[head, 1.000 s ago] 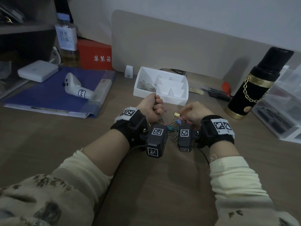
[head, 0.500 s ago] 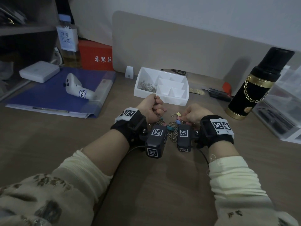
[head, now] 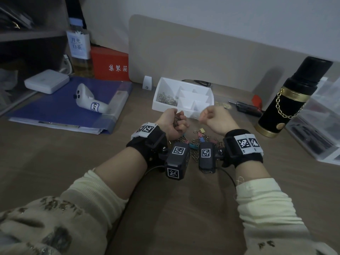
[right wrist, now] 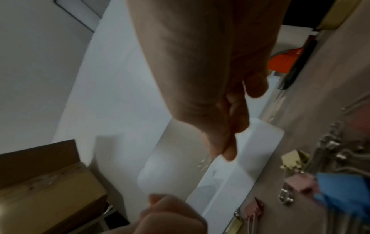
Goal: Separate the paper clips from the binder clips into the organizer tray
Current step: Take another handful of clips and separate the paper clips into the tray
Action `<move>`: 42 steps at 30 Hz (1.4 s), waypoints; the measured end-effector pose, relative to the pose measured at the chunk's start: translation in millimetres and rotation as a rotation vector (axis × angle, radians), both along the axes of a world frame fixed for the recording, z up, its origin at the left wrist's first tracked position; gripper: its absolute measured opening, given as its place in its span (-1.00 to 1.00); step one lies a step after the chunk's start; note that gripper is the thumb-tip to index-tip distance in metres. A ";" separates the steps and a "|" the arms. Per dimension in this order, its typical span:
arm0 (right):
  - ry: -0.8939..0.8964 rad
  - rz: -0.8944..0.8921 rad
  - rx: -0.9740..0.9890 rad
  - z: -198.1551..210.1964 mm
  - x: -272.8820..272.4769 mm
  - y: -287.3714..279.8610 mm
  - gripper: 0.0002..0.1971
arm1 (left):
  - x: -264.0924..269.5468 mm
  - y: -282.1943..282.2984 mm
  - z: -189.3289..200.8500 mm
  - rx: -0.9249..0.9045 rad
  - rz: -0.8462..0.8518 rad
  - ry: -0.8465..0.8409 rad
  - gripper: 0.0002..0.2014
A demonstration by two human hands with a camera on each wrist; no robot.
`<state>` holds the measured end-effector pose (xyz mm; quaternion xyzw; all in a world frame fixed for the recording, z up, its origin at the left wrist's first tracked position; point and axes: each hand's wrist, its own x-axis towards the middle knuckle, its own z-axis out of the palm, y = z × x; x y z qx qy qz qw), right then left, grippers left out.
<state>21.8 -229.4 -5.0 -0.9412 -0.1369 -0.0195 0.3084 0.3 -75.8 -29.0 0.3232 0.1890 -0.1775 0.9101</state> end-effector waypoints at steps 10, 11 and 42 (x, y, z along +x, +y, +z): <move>-0.122 0.287 0.097 18.0 -22.3 31.5 -0.92 | -3.0 -5.1 0.4 -0.013 -0.158 -0.039 -0.70; -0.123 0.278 0.077 17.9 -21.9 30.3 -0.93 | -2.5 -4.9 0.0 -0.029 -0.170 -0.040 -0.71; 0.120 -0.056 -0.052 -1.8 -2.4 -1.2 -0.84 | -3.6 -1.8 1.0 0.011 -0.053 -0.035 -0.65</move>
